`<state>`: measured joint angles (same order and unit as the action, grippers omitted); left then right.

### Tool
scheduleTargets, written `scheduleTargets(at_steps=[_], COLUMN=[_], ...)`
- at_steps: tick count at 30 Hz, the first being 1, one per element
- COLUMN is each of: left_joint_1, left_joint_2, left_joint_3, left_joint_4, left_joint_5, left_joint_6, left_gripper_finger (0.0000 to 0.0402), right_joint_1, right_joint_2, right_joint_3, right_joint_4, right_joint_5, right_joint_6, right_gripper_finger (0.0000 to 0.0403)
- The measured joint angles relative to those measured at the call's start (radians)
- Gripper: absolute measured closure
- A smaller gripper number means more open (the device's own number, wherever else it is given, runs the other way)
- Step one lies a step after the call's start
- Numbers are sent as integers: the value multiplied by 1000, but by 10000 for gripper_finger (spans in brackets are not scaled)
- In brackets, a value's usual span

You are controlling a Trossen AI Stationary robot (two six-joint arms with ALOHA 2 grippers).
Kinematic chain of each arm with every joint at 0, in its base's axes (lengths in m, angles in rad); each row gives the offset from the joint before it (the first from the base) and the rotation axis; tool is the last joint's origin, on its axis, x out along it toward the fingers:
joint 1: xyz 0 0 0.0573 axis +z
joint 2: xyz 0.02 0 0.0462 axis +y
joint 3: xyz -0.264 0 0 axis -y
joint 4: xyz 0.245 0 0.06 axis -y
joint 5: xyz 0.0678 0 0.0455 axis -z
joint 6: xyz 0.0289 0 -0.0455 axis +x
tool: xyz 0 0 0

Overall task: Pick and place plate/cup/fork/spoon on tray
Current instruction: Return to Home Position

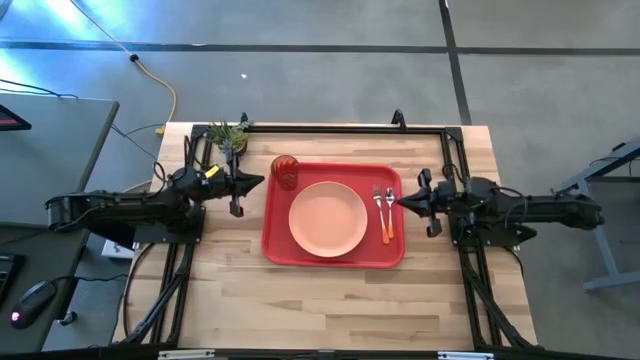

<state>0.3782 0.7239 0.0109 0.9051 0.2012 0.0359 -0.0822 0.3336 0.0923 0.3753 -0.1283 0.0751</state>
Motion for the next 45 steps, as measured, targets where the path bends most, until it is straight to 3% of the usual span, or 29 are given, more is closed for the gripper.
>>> scheduleTargets(at_steps=[11, 27, 35, 41, 45], left_joint_1=[3, 107, 107, 106, 105], left_joint_2=[-227, -722, -720, -720, -718], left_joint_3=[1, 1, 33, 2, 1], left_joint_4=[-139, -616, -763, -717, -773], left_joint_5=[-1, 2, 34, 59, 79], left_joint_6=[-24, -69, -31, -60, -54], left_gripper_finger=[401, 401, 401, 401, 401], right_joint_1=[0, 15, 44, 15, -2], right_joint_2=[-133, -130, -139, -152, -151], right_joint_3=[-15, -27, -27, -27, -44], right_joint_4=[-89, -44, -43, -94, -66], right_joint_5=[-41, -86, -85, -41, -78], right_joint_6=[8, 27, -5, -57, -51], right_gripper_finger=[402, 402, 402, 402, 402])
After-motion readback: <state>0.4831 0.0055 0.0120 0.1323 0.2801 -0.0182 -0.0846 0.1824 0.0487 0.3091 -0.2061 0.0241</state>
